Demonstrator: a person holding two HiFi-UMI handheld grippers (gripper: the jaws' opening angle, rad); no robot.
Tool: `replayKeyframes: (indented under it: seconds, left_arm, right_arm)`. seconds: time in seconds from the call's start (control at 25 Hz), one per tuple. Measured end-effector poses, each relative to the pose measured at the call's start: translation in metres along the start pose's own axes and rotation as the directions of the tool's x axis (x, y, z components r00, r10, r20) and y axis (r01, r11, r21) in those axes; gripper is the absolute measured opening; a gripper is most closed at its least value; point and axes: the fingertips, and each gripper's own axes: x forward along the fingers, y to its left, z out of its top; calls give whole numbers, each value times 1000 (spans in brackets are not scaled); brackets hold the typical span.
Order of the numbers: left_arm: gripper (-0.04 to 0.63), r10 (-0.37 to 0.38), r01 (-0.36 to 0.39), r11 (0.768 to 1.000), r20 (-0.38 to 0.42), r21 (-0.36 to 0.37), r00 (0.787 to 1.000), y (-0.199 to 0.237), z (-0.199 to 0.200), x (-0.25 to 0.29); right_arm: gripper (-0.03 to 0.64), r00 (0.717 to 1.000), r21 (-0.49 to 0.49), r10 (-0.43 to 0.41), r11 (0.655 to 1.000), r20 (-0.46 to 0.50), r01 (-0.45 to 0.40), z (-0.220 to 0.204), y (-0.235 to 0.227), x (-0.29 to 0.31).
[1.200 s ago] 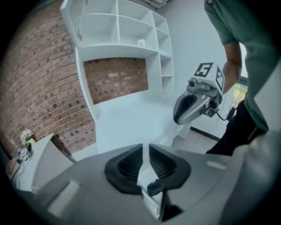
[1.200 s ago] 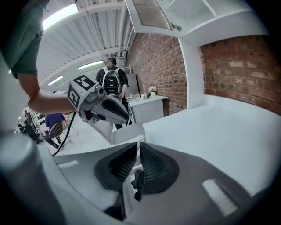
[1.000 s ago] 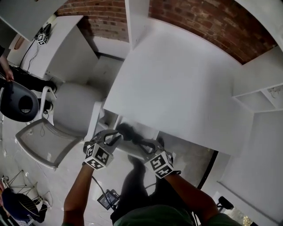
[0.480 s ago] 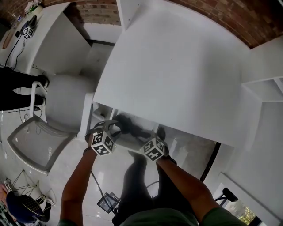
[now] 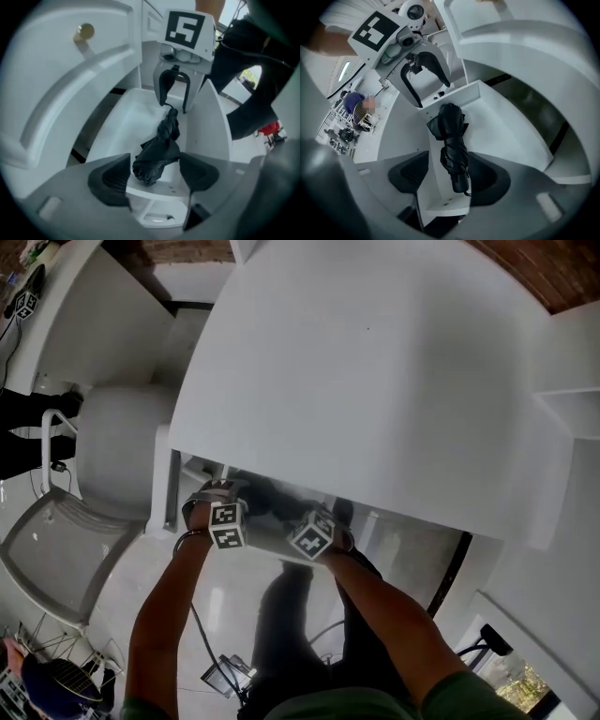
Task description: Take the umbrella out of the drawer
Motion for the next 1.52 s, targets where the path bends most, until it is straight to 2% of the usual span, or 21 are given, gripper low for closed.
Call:
replayKeyframes:
  seconds: [0.2, 0.4, 0.56, 0.8, 1.08, 1.28, 1.52]
  left_arm:
    - [356, -49, 61, 989, -90, 137, 995, -7, -16, 46]
    - [387, -82, 107, 976, -132, 188, 988, -14, -24, 83]
    - [387, -86, 118, 975, -167, 187, 982, -15, -30, 107]
    - [385, -42, 74, 980, -169, 185, 985, -5, -28, 128]
    - [294, 20, 15, 984, -196, 177, 980, 6, -22, 131]
    - [241, 17, 11, 989, -184, 150, 983, 2, -25, 113]
    - [224, 36, -13, 991, -172, 130, 984, 1, -18, 80]
  right_arm:
    - [282, 998, -50, 5, 999, -59, -8, -15, -7, 42]
    - [304, 994, -89, 10, 996, -109, -20, -23, -16, 73]
    - [311, 987, -121, 11, 992, -160, -31, -33, -21, 93]
    - [307, 980, -167, 12, 985, -197, -46, -39, -28, 117]
    - [218, 973, -138, -11, 990, -230, -21, -34, -37, 106]
    - [203, 979, -161, -30, 987, -202, -3, -26, -30, 91]
    - [192, 988, -205, -58, 978, -142, 28, -9, -18, 54]
